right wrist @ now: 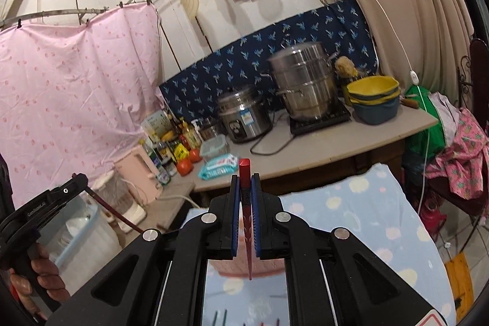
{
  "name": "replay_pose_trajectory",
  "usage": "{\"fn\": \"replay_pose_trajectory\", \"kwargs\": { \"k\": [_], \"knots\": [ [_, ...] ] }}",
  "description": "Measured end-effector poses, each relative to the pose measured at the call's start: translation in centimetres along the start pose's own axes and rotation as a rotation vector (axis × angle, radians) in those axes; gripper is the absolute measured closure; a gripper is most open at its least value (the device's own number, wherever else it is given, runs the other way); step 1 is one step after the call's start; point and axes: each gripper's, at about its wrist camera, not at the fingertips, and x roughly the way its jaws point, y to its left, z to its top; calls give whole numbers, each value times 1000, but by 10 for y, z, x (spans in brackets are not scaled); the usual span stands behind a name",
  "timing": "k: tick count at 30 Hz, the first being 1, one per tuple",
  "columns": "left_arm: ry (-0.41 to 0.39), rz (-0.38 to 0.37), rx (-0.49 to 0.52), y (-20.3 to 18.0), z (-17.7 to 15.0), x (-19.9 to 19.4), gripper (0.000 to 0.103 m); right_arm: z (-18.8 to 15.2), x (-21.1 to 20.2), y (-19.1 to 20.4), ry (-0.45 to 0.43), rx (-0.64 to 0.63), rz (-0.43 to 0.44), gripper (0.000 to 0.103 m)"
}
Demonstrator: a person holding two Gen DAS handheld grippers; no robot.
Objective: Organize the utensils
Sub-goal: 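Lift and carry both chopsticks to the pink caddy with both tools, then open the right tool over the caddy while the left tool releases its chopstick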
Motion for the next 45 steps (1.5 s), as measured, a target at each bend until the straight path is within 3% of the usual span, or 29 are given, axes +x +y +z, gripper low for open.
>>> {"fn": "replay_pose_trajectory", "kwargs": {
  "k": [5, 10, 20, 28, 31, 33, 45],
  "knots": [
    [-33, 1, 5, -5, 16, 29, 96, 23, 23, 12, -44, -8, 15, 96],
    [2, 15, 4, 0, 9, 60, 96, 27, 55, 18, -34, 4, 24, 96],
    [120, 38, -20, 20, -31, 106, 96, -12, 110, 8, 89, 7, -6, 96],
    [149, 47, -24, 25, -42, 114, 95, -33, 125, -1, 143, 7, -40, 95],
    [156, 63, -25, 25, -46, 114, 94, -36, 122, -3, 128, 16, -61, 83],
    [157, 77, -36, 27, -47, 112, 86, -36, 119, -4, 119, 20, -65, 80],
    [155, 95, -49, 32, -51, 77, 84, -44, 86, 3, 114, -12, -66, 79]
  ]
}}
